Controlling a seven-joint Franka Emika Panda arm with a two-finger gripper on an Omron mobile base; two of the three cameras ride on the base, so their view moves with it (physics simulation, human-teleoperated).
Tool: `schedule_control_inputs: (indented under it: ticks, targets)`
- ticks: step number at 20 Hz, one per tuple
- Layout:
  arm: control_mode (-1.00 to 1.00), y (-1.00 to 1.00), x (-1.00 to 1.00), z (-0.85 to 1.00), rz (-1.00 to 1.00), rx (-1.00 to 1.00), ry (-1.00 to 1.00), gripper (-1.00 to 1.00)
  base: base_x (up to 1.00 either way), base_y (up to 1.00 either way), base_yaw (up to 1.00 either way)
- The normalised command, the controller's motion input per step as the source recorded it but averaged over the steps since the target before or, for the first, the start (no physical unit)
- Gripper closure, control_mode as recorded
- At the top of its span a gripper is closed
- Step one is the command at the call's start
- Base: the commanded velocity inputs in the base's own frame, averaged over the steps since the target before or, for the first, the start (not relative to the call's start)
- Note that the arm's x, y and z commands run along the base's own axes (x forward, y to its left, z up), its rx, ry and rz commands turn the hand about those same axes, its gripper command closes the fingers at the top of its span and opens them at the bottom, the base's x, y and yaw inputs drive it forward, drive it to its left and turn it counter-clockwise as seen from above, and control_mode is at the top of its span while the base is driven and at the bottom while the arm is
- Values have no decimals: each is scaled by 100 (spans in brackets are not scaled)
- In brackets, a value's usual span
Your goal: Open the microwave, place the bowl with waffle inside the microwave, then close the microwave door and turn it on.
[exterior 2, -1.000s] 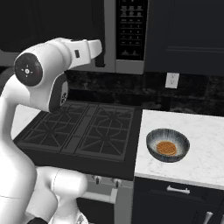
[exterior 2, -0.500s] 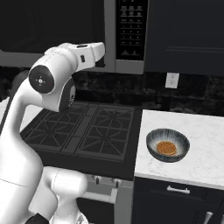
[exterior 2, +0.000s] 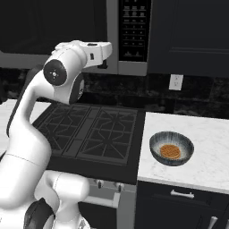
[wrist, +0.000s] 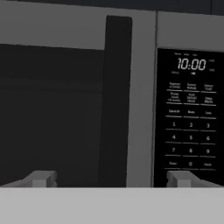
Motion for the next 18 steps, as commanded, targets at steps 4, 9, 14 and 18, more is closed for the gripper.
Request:
schedule_control_inputs:
  ticks: [4, 9, 14, 18]
  targets:
    - [-100, 0, 51, -10, 0, 5, 2, -100, 0, 0, 0]
    - [-100, -3, 50, -7, 0, 2, 4, -100, 0, 0, 0]
    - [-100, 0, 57, -2, 0, 0, 2, -100, 0, 0, 0]
    - [-100, 0, 43, -1, 0, 0, 0, -100, 0, 0, 0]
